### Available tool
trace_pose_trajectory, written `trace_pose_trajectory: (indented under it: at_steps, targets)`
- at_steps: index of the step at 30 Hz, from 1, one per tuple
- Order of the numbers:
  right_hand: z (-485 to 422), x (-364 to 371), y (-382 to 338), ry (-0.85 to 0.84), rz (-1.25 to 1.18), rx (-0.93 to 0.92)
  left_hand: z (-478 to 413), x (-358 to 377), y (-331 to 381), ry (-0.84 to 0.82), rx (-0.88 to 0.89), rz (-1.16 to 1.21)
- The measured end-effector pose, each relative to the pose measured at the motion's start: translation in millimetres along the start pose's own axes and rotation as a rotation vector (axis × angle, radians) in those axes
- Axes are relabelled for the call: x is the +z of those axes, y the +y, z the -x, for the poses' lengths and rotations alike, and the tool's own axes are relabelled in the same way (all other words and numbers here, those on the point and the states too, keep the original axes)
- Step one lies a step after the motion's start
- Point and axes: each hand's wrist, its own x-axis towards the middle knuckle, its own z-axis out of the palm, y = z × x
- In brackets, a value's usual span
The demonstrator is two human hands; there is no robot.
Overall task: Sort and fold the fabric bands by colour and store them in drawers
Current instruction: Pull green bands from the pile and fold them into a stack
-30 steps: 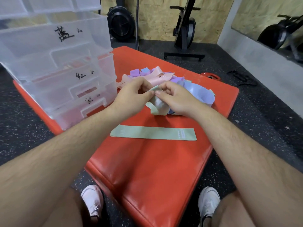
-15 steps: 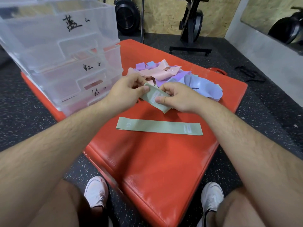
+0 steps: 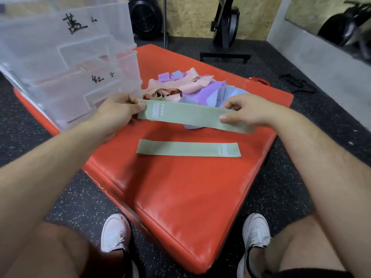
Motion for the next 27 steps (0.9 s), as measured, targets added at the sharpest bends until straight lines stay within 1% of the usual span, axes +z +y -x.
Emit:
trace_pose_trajectory:
  at_steps: [2,6,8,10,12,15,20,27]
  targets:
    - [4,-2,11,-0.039,-0.038,0.032,2,4,-6,-0.013,-0.030,-0.056]
    - [12,0,32,-0.129,-0.032,0.121,3,7,-18,-0.009,-0.077,-0.125]
    - [18,0,37,-0.137,-0.106,0.160,2,7,-22,-0.023,-0.116,-0.175]
    - [22,2,39,-0.119,-0.186,0.185,2,5,-28,-0.072,-0.163,-0.234]
    - [22,5,41,-0.118,-0.216,0.185,2,4,-33,-0.108,-0.195,-0.289]
    - [18,15,44,-0.127,-0.142,0.177,3,5,-39,-0.125,-0.201,-0.393]
    - [15,41,50,-0.116,0.008,0.162,6,9,-55,-0.100,-0.194,-0.503]
    - [20,50,53,-0.058,0.028,0.153,1,9,-64,-0.073,-0.134,-0.583]
